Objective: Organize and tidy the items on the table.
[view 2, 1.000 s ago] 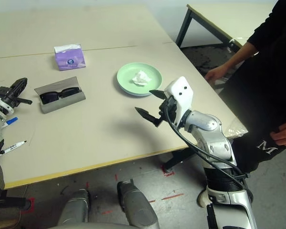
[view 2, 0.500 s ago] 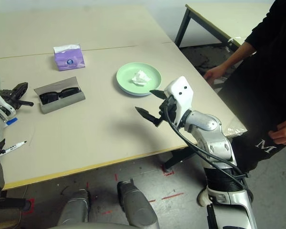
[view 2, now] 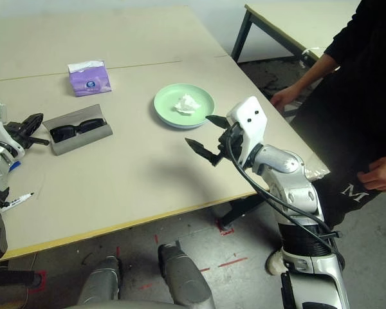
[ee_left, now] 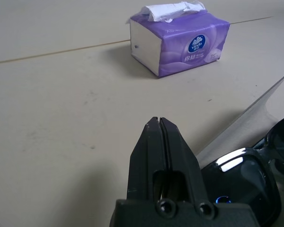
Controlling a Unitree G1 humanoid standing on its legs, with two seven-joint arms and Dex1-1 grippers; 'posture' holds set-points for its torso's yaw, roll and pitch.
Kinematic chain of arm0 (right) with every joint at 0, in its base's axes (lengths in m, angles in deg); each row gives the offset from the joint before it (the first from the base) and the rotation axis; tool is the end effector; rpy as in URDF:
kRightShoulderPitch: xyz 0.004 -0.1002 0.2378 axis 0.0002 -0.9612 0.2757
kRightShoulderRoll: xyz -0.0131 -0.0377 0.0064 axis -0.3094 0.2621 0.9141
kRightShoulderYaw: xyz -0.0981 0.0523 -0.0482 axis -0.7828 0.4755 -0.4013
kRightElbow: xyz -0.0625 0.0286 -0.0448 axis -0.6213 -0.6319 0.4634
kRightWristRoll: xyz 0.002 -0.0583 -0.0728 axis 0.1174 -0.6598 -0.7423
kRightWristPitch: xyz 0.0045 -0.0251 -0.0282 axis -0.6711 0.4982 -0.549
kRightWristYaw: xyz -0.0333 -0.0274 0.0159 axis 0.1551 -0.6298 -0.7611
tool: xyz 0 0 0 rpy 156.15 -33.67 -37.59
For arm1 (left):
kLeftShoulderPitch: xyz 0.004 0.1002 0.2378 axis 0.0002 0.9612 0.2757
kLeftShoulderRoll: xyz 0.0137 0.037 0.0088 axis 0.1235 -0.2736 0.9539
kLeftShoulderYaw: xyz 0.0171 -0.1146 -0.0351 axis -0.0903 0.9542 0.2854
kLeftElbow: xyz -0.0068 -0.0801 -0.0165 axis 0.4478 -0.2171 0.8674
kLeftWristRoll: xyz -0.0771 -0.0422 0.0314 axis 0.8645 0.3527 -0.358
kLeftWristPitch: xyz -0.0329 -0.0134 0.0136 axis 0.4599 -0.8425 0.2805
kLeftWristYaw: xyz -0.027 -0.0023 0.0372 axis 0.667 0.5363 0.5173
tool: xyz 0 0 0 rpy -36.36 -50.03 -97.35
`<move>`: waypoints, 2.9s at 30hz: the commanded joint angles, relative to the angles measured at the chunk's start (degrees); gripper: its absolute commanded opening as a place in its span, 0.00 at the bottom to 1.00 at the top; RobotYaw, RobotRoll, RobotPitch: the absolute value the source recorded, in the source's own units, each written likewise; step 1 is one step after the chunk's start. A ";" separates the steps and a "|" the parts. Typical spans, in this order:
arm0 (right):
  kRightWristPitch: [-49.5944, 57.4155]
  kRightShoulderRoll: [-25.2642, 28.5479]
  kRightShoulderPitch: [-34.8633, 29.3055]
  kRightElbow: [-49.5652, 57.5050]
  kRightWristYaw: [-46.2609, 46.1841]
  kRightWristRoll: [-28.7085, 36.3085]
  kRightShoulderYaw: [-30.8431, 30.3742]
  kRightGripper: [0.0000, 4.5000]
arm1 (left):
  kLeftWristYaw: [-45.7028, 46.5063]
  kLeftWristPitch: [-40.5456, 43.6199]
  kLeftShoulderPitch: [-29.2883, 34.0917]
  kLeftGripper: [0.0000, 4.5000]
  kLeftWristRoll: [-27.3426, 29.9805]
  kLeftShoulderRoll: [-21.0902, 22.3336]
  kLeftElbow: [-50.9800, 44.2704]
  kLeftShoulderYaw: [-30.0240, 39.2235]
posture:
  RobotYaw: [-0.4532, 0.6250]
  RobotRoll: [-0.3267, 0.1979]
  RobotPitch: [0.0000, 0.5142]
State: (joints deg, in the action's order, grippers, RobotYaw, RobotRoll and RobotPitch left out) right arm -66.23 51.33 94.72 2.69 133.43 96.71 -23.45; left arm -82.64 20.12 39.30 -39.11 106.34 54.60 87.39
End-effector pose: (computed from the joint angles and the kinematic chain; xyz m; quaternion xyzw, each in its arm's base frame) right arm 0.2581 -0.2365 0.1608 -0.1749 -0.0363 0.3744 0.9099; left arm 0.2983 0.3464 0.1228 0.0761 -0.0253 -0.0639 0.9947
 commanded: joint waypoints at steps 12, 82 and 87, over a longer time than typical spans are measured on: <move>-0.11 1.06 1.41 -0.04 -0.02 1.02 1.06 1.00 | -3.85 0.67 4.08 0.01 -0.04 5.15 -2.06 0.26 | 0.21 0.62 0.29; 2.23 2.10 0.54 2.47 -1.90 4.36 2.05 1.00 | -21.52 -9.38 9.23 0.01 -9.27 7.88 -7.81 -12.86 | 0.19 0.62 0.30; 2.03 1.93 0.58 2.23 -1.80 4.29 1.83 1.00 | -20.95 -5.29 7.44 0.01 -5.36 7.50 -8.08 -9.39 | 0.20 0.62 0.30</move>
State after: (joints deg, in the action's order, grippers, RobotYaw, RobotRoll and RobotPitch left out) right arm -64.22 53.14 95.90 4.62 131.41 100.81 -21.33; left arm -103.36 13.04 47.33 -46.00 114.00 46.74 76.71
